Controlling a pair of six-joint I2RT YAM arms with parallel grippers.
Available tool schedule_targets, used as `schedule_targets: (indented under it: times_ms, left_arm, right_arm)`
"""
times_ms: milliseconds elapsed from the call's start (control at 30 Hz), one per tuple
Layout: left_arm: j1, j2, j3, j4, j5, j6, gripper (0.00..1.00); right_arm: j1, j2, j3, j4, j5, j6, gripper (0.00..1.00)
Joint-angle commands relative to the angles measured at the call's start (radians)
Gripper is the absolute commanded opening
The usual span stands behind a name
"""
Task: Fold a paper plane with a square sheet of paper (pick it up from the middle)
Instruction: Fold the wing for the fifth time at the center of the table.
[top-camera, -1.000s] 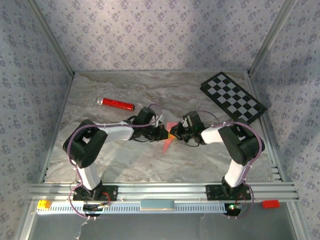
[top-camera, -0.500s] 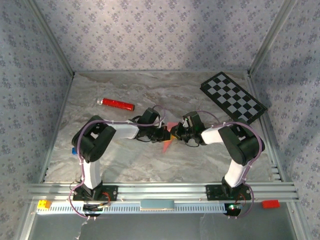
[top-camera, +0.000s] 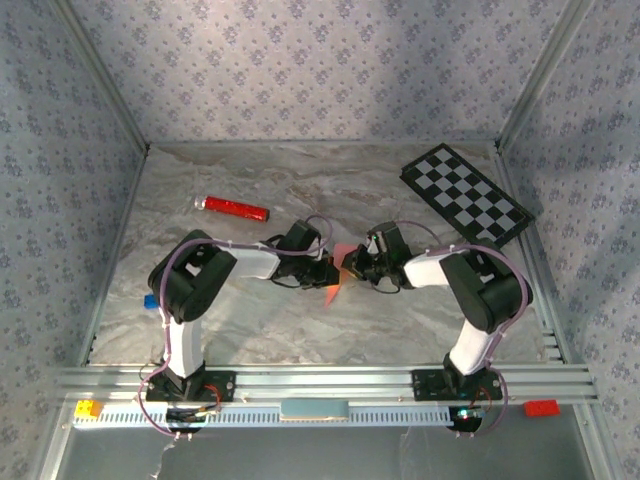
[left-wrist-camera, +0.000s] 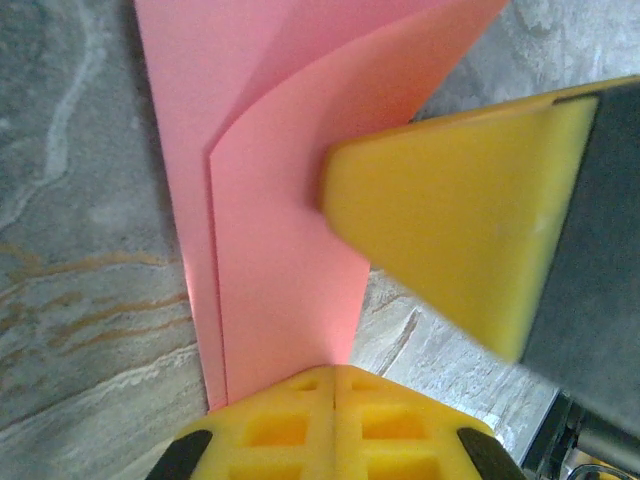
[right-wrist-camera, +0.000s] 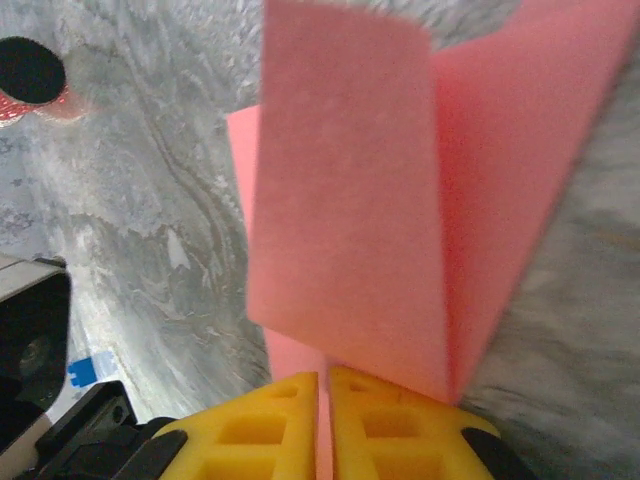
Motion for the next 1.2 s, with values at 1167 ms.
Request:
schedule_targets:
  times_ms: [1167]
  left_arm:
    - [-0.007, 0.026, -0.109, -0.096, -0.063, 0.029, 0.0]
  right_arm:
    - [-0.141, 0.108, 0.12, -0.102, 0.004, -0.124, 0.11]
